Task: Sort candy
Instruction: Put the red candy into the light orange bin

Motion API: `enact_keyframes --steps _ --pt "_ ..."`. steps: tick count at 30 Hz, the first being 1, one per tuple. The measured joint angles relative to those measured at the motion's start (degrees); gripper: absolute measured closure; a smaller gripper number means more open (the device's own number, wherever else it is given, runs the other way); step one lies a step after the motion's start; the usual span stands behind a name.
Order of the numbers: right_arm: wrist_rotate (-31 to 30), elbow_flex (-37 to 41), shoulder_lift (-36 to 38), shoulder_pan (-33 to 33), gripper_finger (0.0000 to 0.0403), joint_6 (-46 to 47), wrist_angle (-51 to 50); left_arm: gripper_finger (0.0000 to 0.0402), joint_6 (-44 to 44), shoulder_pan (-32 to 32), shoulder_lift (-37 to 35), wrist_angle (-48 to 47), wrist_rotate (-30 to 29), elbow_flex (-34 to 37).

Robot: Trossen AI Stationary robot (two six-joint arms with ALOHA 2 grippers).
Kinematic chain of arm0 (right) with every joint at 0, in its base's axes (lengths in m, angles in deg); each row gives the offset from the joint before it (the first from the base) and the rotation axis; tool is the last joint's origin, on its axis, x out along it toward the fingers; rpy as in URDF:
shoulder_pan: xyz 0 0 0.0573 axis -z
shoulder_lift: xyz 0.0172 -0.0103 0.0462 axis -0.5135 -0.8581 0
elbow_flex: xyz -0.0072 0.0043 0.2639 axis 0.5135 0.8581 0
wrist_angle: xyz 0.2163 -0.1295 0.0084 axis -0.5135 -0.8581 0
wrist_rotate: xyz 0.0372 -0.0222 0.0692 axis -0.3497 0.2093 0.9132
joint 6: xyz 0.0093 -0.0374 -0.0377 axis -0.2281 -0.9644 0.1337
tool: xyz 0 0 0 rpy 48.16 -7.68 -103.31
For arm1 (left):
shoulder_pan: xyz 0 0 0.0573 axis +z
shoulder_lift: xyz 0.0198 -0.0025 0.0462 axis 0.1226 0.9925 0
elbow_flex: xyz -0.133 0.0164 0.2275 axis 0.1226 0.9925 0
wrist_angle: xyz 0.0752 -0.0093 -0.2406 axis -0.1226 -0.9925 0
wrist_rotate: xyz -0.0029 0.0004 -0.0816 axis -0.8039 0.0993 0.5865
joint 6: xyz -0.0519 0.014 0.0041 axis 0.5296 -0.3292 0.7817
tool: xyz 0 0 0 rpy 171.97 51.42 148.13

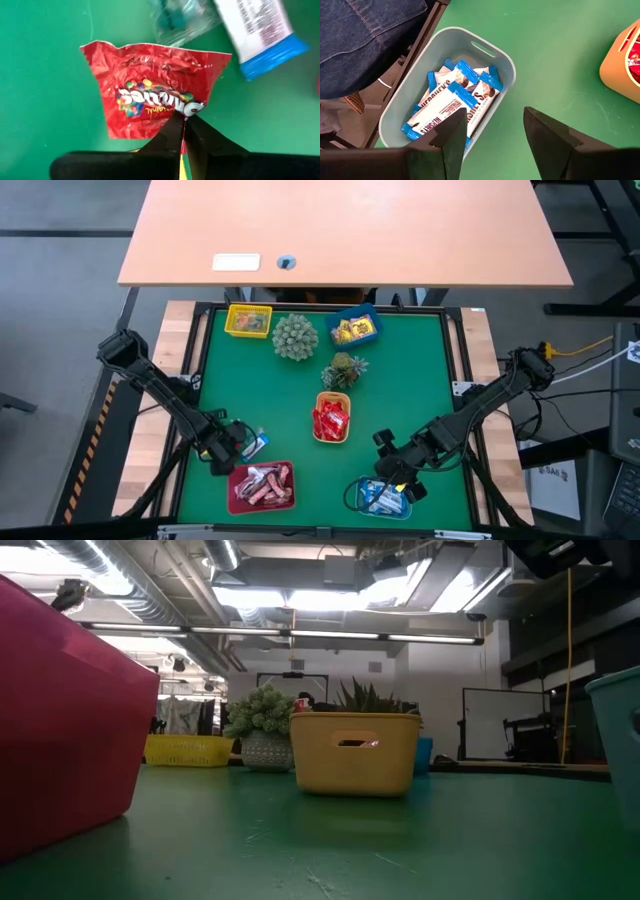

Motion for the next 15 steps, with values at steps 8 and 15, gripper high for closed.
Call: enact_keyframes --steps 8,15 --pt "0.07 0.0 0.63 0.0 0.0207 0.0 -2.08 0.0401 -0.02 0.5 -0.01 -0.78 -0.68 -3.11" --pt "-5.12 -0.02 4.53 0.46 0.0207 -2.85 -7.57 0.0401 -5.11 5.16 -0.09 -1.87 -4.34 -6.91"
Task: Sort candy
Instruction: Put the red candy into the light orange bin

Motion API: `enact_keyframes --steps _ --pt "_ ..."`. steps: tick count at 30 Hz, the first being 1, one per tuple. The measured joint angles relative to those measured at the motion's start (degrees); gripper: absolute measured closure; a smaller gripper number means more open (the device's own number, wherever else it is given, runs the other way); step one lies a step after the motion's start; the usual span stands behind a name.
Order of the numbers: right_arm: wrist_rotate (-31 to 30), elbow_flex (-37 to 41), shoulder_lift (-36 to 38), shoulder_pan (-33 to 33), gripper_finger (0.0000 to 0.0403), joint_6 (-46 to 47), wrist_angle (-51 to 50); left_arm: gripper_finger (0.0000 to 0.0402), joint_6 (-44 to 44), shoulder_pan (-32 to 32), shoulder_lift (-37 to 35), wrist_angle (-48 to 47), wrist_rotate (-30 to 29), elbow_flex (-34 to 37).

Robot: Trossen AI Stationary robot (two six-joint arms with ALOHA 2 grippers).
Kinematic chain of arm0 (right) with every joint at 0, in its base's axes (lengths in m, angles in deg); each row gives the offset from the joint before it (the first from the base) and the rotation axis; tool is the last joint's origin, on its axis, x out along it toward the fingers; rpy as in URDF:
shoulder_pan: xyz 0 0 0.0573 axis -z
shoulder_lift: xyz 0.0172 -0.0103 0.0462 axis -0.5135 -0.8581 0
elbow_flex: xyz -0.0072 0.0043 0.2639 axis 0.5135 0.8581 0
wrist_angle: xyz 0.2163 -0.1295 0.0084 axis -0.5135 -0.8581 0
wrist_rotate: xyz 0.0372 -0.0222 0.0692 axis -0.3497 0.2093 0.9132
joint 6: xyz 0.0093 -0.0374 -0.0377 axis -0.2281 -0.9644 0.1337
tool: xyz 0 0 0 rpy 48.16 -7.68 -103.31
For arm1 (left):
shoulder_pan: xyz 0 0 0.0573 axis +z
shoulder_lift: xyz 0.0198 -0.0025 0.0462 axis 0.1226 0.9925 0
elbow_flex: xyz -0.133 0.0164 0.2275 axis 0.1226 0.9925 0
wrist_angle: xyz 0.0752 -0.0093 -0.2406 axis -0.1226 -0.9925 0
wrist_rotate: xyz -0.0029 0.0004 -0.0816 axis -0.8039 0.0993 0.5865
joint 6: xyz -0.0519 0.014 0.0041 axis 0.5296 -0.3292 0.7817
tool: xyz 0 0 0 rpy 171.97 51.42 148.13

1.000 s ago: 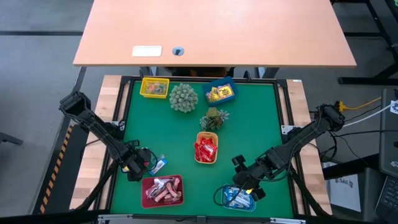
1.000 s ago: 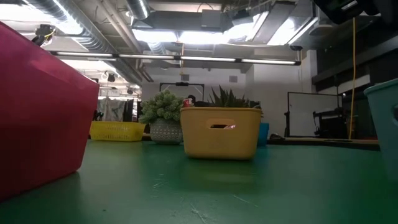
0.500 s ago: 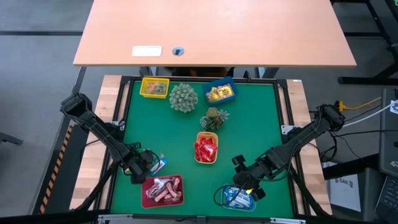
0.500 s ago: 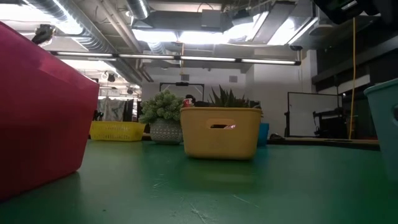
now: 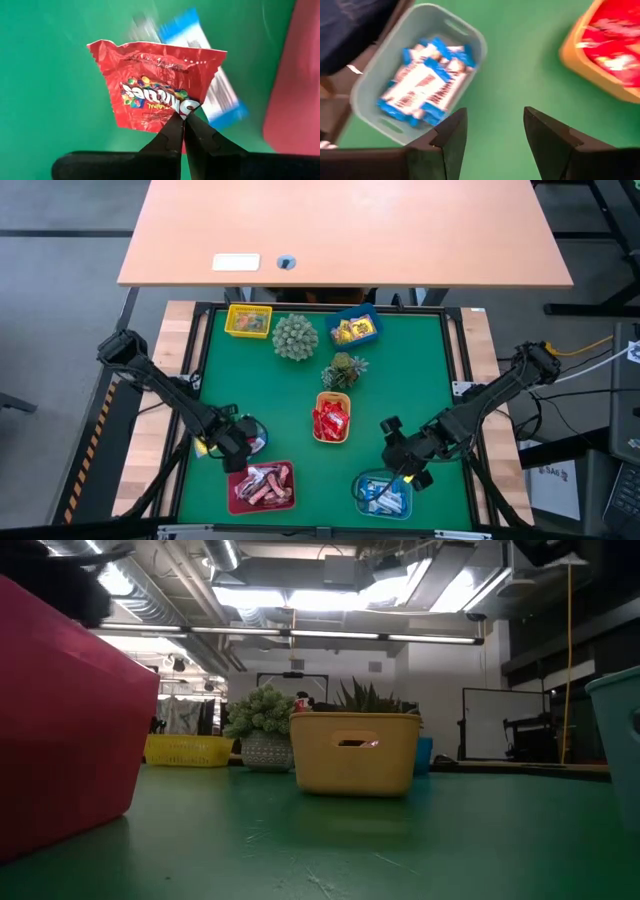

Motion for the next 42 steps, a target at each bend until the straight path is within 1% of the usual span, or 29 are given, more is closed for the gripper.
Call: enact_keyframes --steps 3,5,8,12,16,19,22,26,32,35,37,42 --pt "-2.21 0.0 1.28 0.79 0.0207 -1.93 -0.77 0.0401 -2.01 2.68 -0.03 -0.04 -3.74 -1.45" --pt "-2.41 -0.02 1.54 1.71 0.0207 -3.24 -0.84 0.0401 -3.14 4.39 -0.07 0.73 -6.02 -2.26" --pt "-2.91 -0.02 1.54 3.25 0.0207 -3.6 -1.19 0.0401 -5.1 6.92 -0.07 5.65 -8.87 -2.84" --pt "-3.12 -0.02 1.54 5.47 0.0207 -3.58 -1.2 0.0401 -7.59 9.89 -0.07 17.71 -11.53 -2.95" --pt "-3.16 -0.02 1.54 6.85 0.0207 -3.59 -1.18 0.0401 -13.67 12.24 -0.07 31.35 -14.12 -2.99" --pt "-3.2 -0.02 1.52 7.22 0.0207 -3.6 -1.09 0.0401 -18.03 13.56 -0.04 39.91 -16.07 -2.99" --pt "-3.29 -0.02 1.52 7.17 0.0207 -3.6 -1.07 0.0401 -19.74 14.5 1.28 48.69 -17.26 -3.01" --pt "-3.27 -0.02 1.52 7.06 0.0207 -3.6 -0.88 0.0401 -23.09 15.49 5.68 60.11 -17.44 -3.06" --pt "-3.27 -0.02 1.52 7.06 0.0207 -3.83 0.82 0.0401 -27.33 18.03 15.6 79.21 -17.98 -3.06" --pt "-3.27 -0.02 1.52 7.06 0.0207 -4.63 1.49 0.0401 -28.51 19.03 19.62 86.8 -17.53 -3.06" --pt "-3.27 -0.02 1.52 7.06 0.0207 -4.74 1.47 0.0401 -28.41 19.58 21.79 89.36 -16.52 -3.06" --pt "-3.27 -0.02 1.52 7.06 0.0207 -4.74 1.49 0.0401 -28.35 20.14 25.36 89.76 -13.96 -3.06"
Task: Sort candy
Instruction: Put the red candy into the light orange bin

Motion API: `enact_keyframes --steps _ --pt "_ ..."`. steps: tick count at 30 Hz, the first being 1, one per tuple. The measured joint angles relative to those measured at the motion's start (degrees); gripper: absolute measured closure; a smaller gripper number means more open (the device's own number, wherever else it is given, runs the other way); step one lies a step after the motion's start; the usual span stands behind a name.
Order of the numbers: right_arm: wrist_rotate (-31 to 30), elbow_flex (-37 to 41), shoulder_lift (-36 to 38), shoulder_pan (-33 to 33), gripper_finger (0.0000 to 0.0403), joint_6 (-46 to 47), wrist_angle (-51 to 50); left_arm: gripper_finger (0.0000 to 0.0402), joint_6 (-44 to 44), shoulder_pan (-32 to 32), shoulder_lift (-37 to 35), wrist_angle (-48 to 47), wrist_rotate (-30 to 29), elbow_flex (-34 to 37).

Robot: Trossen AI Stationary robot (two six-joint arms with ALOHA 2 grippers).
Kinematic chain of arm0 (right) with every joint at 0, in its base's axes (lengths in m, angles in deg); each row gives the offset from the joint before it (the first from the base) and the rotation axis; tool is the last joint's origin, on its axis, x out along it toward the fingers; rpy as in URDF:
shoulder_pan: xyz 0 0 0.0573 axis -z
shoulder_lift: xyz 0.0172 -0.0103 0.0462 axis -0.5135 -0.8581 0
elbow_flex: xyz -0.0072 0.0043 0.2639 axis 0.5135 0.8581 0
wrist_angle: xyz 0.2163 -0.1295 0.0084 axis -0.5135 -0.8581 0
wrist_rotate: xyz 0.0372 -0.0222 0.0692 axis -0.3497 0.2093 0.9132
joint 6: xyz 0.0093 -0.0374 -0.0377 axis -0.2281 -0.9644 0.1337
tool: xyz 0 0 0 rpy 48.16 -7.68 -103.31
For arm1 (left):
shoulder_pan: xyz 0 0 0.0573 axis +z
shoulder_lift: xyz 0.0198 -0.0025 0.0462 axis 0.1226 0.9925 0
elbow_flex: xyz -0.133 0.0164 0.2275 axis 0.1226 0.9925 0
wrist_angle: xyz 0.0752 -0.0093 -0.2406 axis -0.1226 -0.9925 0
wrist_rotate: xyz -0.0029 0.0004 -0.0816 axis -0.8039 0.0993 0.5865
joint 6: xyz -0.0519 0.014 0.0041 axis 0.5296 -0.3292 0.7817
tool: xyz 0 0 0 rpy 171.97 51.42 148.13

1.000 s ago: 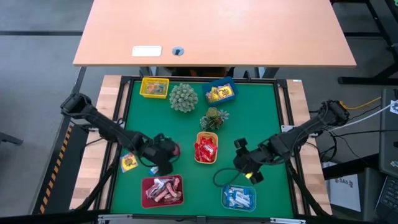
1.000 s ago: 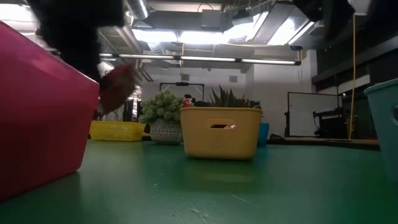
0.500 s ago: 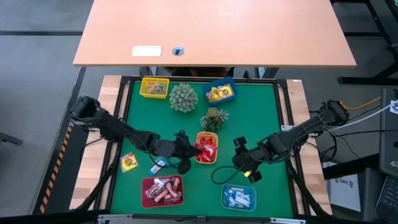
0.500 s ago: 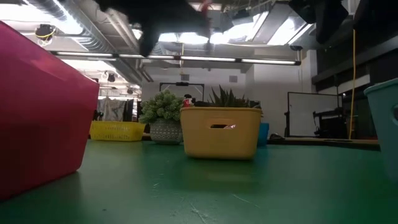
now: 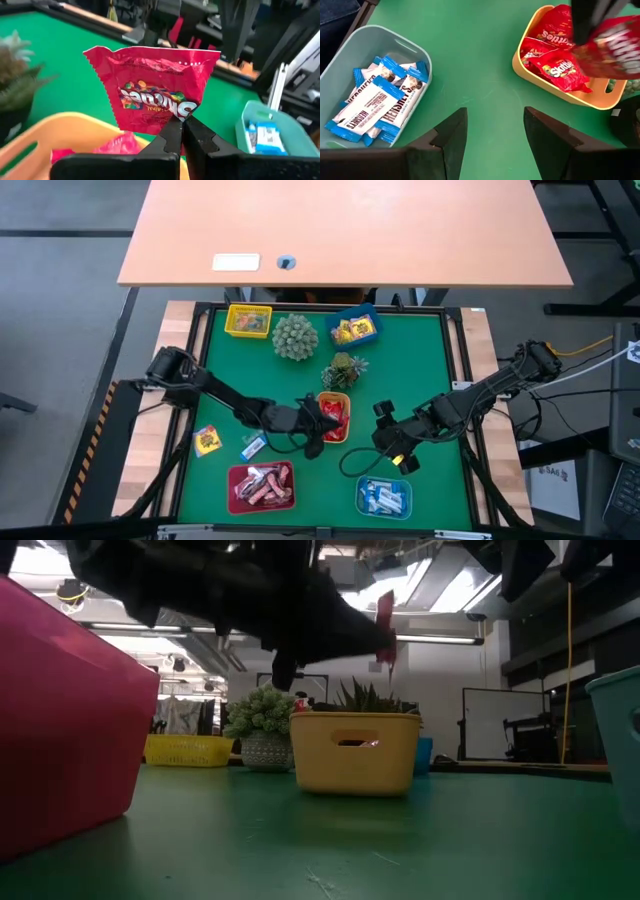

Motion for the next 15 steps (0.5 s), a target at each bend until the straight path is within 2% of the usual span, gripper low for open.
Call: enact_keyframes --steps 15 --pt "0.0 0.02 0.0 0.0 0.0207 0.02 0.15 0.0401 -0.08 0.45 1.85 -2.83 -2.03 0.02"
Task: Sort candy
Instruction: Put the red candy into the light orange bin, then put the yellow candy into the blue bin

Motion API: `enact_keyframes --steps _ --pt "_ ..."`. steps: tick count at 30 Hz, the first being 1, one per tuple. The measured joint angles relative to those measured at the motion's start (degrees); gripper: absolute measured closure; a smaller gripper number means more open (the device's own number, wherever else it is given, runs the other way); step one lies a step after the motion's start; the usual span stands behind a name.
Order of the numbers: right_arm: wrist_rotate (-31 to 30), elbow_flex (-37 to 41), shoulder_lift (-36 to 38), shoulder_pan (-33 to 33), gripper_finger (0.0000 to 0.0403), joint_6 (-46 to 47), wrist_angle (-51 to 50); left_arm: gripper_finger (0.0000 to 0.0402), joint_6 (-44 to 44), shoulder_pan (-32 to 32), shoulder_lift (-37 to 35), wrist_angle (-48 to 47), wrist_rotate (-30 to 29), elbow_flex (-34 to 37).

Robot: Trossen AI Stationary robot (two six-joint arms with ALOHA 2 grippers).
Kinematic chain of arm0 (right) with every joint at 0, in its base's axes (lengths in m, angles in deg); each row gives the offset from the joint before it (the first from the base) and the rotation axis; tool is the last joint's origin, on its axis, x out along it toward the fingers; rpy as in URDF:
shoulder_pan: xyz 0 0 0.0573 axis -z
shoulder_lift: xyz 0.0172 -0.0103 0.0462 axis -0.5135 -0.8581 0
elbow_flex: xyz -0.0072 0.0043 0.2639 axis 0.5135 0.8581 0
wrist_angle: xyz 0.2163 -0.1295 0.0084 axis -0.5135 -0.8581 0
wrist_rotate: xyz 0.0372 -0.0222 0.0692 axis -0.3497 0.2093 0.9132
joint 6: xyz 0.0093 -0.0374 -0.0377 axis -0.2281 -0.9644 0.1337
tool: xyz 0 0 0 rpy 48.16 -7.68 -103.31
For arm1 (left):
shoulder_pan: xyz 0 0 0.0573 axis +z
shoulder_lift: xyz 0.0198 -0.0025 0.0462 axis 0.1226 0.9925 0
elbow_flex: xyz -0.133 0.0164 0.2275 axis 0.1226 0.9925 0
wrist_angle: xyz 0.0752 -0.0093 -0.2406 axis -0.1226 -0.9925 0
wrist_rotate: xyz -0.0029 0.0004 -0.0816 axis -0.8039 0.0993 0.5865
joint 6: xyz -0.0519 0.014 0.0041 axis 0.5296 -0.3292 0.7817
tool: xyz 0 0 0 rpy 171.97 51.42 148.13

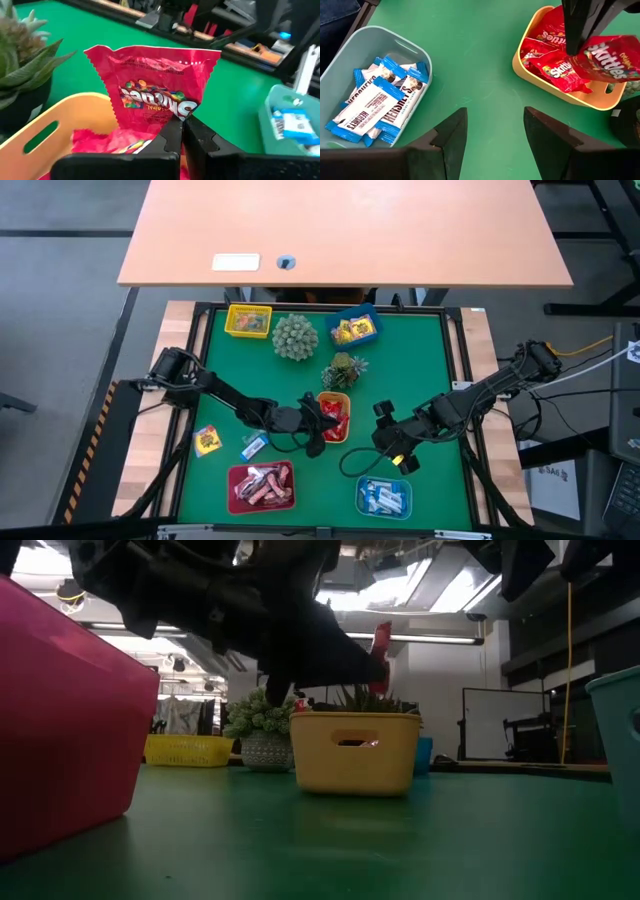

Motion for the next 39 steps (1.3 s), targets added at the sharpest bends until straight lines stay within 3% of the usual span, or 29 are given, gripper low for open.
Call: enact_keyframes --steps 6,17,25,32,39 --pt "0.01 0.0 0.0 0.0 0.0207 0.02 -0.02 0.0391 -0.01 0.62 0.0 -2.07 0.02 0.0" --pt "0.0 0.0 0.0 0.0 0.0207 0.02 -0.02 0.0293 -0.07 0.66 -0.02 -1.87 0.41 0.0" --pt "0.02 0.02 0.0 0.0 0.0207 0.04 -0.09 0.0286 -5.25 0.91 -2.47 -3.68 0.6 0.04" --pt "0.02 0.02 -0.02 -0.02 0.0207 0.04 -0.08 0.0285 -10.39 1.26 -10.75 -13.29 0.63 0.04" --pt "0.02 0.02 0.0 0.0 0.0207 0.04 -0.07 0.0285 -9.55 -0.01 -23.61 -30.56 1.91 0.02"
